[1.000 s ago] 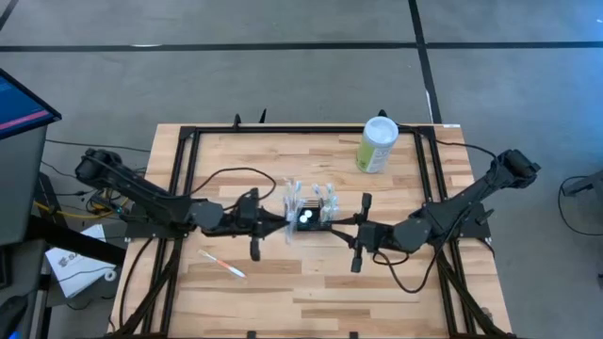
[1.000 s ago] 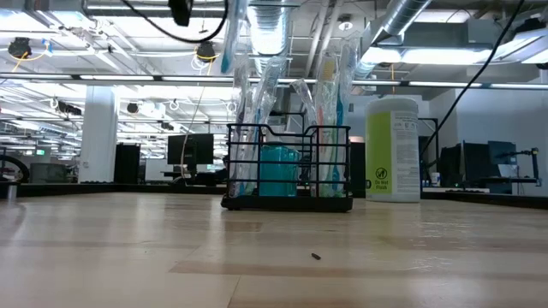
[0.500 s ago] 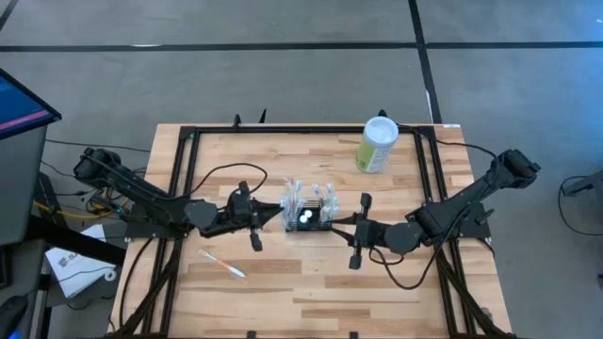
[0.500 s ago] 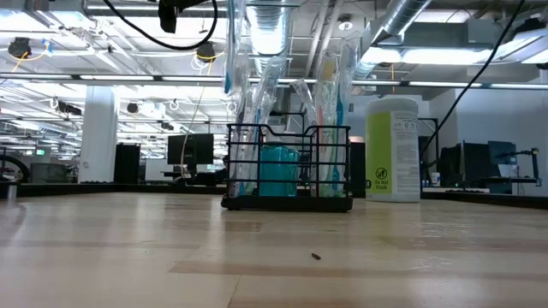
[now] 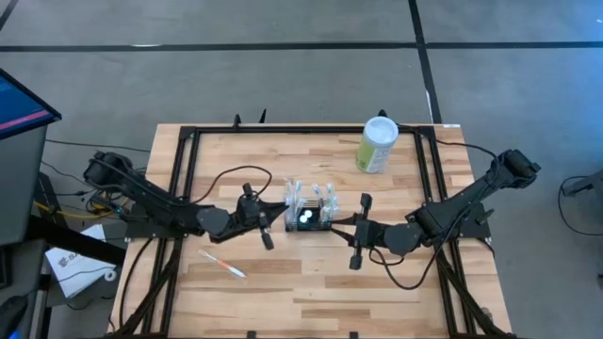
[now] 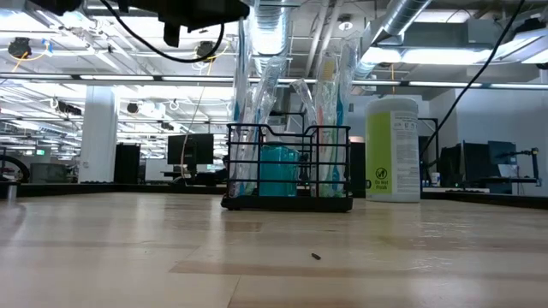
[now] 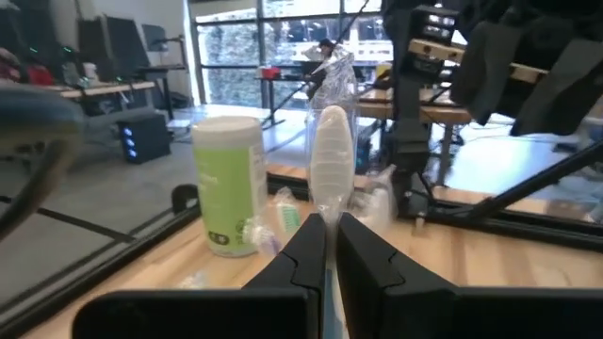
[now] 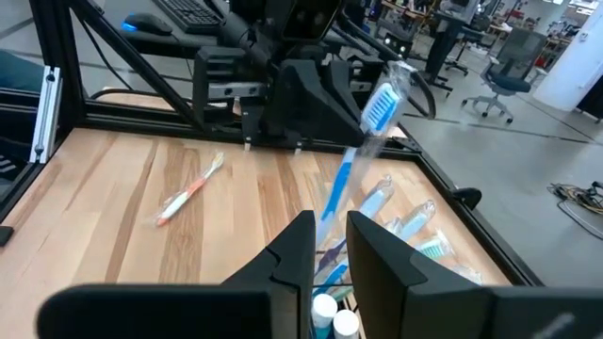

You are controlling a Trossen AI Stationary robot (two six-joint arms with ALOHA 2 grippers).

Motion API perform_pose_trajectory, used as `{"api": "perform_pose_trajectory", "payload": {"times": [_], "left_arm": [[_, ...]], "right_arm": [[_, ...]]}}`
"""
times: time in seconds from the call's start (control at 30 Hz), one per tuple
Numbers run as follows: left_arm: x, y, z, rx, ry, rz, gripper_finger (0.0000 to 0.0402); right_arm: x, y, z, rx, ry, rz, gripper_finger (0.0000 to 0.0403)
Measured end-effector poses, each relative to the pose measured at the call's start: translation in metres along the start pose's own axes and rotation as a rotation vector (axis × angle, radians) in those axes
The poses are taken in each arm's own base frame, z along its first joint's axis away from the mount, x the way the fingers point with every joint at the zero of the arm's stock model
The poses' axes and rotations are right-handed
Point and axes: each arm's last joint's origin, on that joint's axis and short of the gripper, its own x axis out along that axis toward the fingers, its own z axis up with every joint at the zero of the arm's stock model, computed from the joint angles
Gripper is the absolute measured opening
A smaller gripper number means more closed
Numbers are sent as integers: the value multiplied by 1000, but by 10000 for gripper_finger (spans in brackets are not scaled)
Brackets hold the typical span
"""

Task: Pick & Place toothbrushing station
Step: Put the blue toothbrush into the left compartment of the organizer

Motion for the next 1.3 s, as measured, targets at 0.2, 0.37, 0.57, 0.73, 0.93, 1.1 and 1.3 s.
{"api": "perform_pose_trajectory", "payload": {"times": [0.2, 0.37, 0.57, 0.73, 0.93, 1.1, 1.3], "left_arm": [[4, 0, -5, 26, 2, 57, 5], [7, 1, -7, 23, 2, 72, 6], [13, -2, -22, 23, 34, 90, 6], [19, -5, -34, 9, 32, 102, 6], [19, -9, -45, 12, 57, 117, 6], [16, -13, -50, 19, 63, 149, 6], [14, -19, -62, 11, 86, 156, 6]], "right_arm": [[0, 0, -1, 2, 9, 0, 56], [0, 0, -1, 0, 12, 0, 56], [0, 0, -2, 4, 14, 0, 56], [0, 0, -3, -4, 23, 0, 56], [0, 0, -4, -12, 32, 0, 56], [0, 0, -4, -13, 33, 0, 56], [2, -2, -4, -12, 36, -8, 56]]}}
